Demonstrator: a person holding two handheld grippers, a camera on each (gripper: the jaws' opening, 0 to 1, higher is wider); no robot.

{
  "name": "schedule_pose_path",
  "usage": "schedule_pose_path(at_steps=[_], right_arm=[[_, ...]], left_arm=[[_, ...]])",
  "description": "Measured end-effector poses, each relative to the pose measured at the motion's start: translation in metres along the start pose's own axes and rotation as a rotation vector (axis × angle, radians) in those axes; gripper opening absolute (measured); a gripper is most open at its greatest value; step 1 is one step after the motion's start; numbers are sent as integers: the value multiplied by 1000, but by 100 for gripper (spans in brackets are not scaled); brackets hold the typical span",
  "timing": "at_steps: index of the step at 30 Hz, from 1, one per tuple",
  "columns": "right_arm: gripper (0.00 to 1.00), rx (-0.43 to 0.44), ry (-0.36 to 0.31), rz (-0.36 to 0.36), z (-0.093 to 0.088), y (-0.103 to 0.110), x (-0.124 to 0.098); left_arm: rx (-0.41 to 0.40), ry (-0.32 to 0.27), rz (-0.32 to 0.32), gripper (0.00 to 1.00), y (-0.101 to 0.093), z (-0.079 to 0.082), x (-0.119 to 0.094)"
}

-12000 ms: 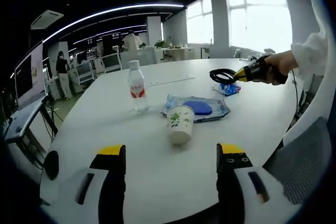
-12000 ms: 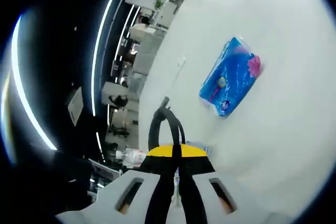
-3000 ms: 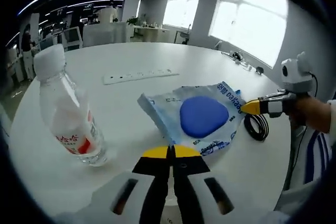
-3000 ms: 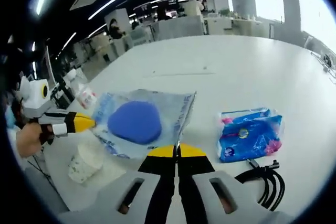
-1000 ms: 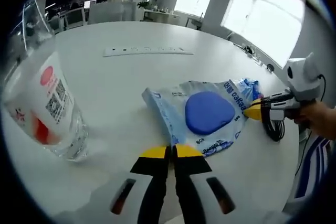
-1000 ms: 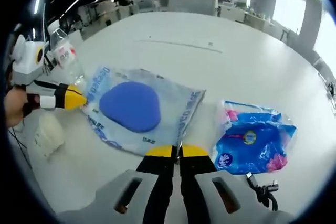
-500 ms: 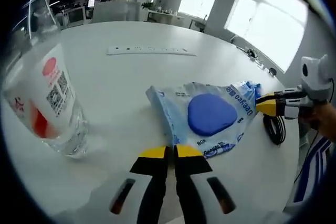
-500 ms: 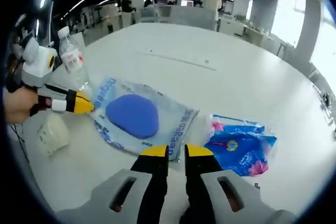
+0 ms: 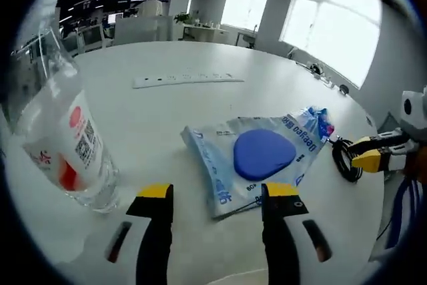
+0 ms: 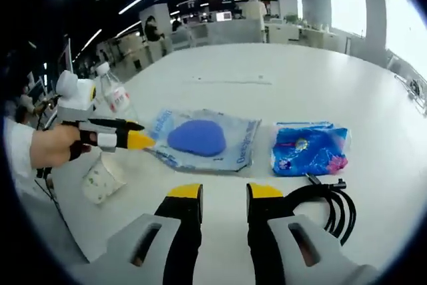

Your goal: Arrange the tabletop items into an orderly group along one side of the table until the central work area is clear of visible clutter.

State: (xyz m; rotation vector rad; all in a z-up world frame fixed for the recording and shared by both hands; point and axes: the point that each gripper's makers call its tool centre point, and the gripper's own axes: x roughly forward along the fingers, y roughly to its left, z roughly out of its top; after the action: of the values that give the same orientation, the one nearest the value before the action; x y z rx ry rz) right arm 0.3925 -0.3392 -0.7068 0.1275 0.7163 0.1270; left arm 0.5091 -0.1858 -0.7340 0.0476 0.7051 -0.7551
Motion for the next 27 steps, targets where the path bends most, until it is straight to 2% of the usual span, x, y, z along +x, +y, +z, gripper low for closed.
schedule_pose_path(at_steps=[3,6,14,20,27], right_arm=[[31,-1,-3,1,1,3,-6],[38,-4,-16,-7,5,3,-12],[47,-17,-42,-24,14,7,-30],[54,-3,-48,-48,10,8,-49],[53,20,-46,-82,-2,3,-77]], left_arm=[[29,-28,-13,65,-5,7,-10],[3,-61,-23,70,-8,14,-23],[-6,-95,-21,74,-7,14,-61],[-23,-117,-4,75,1,7,-95],[-39,-120,31,77,14,-11,-131]])
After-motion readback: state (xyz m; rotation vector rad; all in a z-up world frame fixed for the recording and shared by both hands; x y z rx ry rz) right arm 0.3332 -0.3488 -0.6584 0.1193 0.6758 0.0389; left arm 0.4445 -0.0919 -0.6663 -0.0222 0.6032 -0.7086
